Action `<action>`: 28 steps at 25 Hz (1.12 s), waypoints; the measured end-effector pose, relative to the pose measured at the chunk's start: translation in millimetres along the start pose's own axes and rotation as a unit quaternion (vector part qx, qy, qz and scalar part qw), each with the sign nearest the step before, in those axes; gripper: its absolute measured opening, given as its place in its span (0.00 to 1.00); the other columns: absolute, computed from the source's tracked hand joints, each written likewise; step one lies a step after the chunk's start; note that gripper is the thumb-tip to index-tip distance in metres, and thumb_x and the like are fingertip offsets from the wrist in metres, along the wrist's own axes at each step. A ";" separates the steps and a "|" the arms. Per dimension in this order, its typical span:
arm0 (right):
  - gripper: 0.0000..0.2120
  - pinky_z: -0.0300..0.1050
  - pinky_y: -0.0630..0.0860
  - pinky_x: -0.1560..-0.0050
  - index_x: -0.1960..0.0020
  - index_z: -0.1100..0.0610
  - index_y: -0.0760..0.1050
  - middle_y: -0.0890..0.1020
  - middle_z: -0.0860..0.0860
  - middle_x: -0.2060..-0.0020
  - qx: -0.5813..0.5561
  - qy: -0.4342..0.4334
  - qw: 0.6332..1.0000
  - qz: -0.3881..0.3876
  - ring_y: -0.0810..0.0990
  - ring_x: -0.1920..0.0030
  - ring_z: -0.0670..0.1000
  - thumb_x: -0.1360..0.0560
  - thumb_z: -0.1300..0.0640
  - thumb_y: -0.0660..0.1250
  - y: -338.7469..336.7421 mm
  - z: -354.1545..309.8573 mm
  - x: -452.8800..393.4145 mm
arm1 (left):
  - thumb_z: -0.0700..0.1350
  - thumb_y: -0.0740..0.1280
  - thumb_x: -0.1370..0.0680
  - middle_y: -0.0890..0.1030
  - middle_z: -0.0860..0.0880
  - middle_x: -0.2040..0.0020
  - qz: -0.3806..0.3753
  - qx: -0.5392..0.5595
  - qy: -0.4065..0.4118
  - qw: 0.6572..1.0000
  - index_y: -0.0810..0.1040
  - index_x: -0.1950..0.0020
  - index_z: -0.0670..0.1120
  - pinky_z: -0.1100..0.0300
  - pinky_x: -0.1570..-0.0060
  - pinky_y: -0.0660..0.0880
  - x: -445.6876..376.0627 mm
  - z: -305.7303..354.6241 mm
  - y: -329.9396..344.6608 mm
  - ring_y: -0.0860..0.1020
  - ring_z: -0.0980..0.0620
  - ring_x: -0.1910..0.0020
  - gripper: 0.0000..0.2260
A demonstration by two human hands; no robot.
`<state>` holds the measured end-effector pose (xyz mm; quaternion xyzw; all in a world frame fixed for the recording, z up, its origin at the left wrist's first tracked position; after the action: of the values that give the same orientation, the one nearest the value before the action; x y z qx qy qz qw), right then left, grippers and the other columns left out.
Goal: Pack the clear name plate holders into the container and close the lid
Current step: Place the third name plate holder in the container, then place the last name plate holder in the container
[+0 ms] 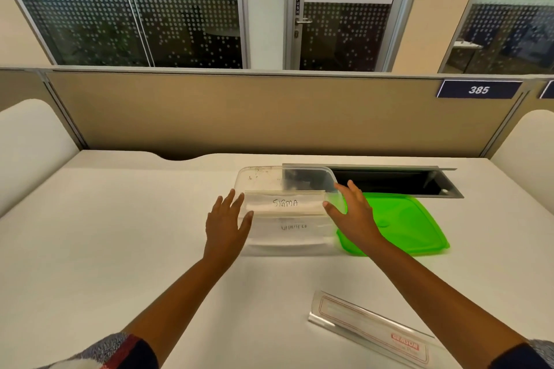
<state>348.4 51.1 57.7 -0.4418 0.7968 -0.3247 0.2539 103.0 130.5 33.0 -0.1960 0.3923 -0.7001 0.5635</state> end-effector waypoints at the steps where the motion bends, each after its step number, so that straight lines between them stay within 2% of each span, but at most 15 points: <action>1: 0.25 0.62 0.52 0.27 0.30 0.53 0.64 0.56 0.54 0.25 -0.004 -0.012 1.000 0.007 0.53 0.25 0.56 0.24 0.50 0.64 -2.8 -2.7 6.5 | 0.51 0.58 0.21 0.58 0.47 0.24 -0.003 0.013 0.003 1.000 0.60 0.28 0.49 0.44 0.26 0.51 7.6 -0.4 2.2 0.53 0.45 0.24 0.22; 7: 0.23 0.56 0.44 0.24 0.31 0.51 0.64 0.55 0.51 0.24 -0.022 -0.049 0.999 -0.005 0.47 0.24 0.54 0.24 0.52 0.64 -4.6 1.4 75.9 | 0.47 0.58 0.21 0.57 0.50 0.24 0.023 0.050 0.034 0.998 0.60 0.27 0.50 0.51 0.27 0.52 63.8 -0.2 10.0 0.54 0.49 0.24 0.22; 11: 0.23 0.45 0.45 0.26 0.30 0.49 0.63 0.54 0.45 0.25 -0.010 -0.110 0.994 -0.019 0.45 0.24 0.48 0.24 0.52 0.63 9.2 0.3 132.6 | 0.46 0.58 0.20 0.57 0.50 0.24 -0.008 0.028 0.027 0.999 0.61 0.28 0.49 0.54 0.27 0.53 98.9 -11.6 21.4 0.54 0.50 0.24 0.21; 13: 0.20 0.35 0.46 0.28 0.31 0.48 0.65 0.55 0.40 0.27 -0.020 -0.149 0.988 -0.031 0.47 0.25 0.42 0.23 0.52 0.61 20.0 -1.7 163.4 | 0.47 0.58 0.21 0.57 0.50 0.24 -0.031 0.018 0.032 0.999 0.61 0.28 0.49 0.53 0.27 0.53 117.5 -17.5 30.0 0.54 0.49 0.24 0.21; 15: 0.19 0.26 0.45 0.30 0.31 0.46 0.64 0.55 0.36 0.29 -0.023 -0.177 0.981 -0.081 0.49 0.26 0.37 0.22 0.50 0.58 38.5 0.3 193.7 | 0.48 0.57 0.20 0.57 0.50 0.24 -0.059 0.004 0.033 0.998 0.60 0.27 0.49 0.53 0.26 0.53 135.1 -24.9 38.4 0.54 0.50 0.25 0.21; 17: 0.21 0.22 0.42 0.32 0.29 0.45 0.61 0.52 0.33 0.30 -0.007 -0.194 0.972 -0.136 0.47 0.26 0.36 0.21 0.47 0.55 59.6 7.8 215.3 | 0.49 0.56 0.20 0.56 0.50 0.24 -0.085 -0.039 0.045 0.995 0.58 0.26 0.50 0.53 0.26 0.51 147.2 -31.6 44.6 0.54 0.51 0.25 0.22; 20: 0.23 0.27 0.38 0.29 0.27 0.48 0.57 0.49 0.36 0.29 0.059 -0.207 0.965 -0.152 0.47 0.25 0.42 0.21 0.47 0.54 77.7 24.2 227.8 | 0.51 0.54 0.20 0.57 0.51 0.24 -0.095 -0.108 0.072 0.987 0.56 0.26 0.50 0.55 0.26 0.48 159.7 -35.2 48.8 0.54 0.52 0.24 0.23; 23: 0.24 0.33 0.32 0.30 0.27 0.53 0.60 0.60 0.47 0.27 0.120 -0.207 0.964 -0.115 0.55 0.25 0.53 0.21 0.50 0.57 80.6 32.1 227.3 | 0.50 0.53 0.20 0.58 0.52 0.24 -0.087 -0.136 0.079 0.984 0.57 0.26 0.50 0.55 0.26 0.49 168.2 -37.2 47.6 0.54 0.52 0.24 0.22; 25: 0.24 0.37 0.32 0.28 0.27 0.53 0.58 0.61 0.48 0.26 0.162 -0.217 0.957 -0.107 0.55 0.25 0.53 0.21 0.48 0.55 83.3 35.1 228.9 | 0.50 0.53 0.20 0.58 0.51 0.24 -0.089 -0.150 0.084 0.981 0.58 0.26 0.50 0.54 0.26 0.50 174.1 -38.4 48.6 0.54 0.52 0.24 0.22; 28: 0.26 0.41 0.30 0.28 0.25 0.51 0.51 0.53 0.46 0.24 0.186 -0.214 0.950 -0.131 0.48 0.24 0.50 0.21 0.46 0.49 89.0 40.8 230.5 | 0.51 0.52 0.20 0.57 0.52 0.24 -0.091 -0.161 0.089 0.979 0.56 0.26 0.51 0.53 0.26 0.49 178.3 -37.8 49.0 0.53 0.52 0.24 0.22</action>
<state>217.8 -125.7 -62.4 -0.5459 0.5845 -0.3958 0.4514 55.6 -28.0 -57.8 -0.2553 0.5291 -0.6909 0.4214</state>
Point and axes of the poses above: each hand's wrist, its own x-axis away from the middle knuckle, its own y-axis out of the palm, z = x × y, the point moved 5 cm from there along -x, towards the middle knuckle
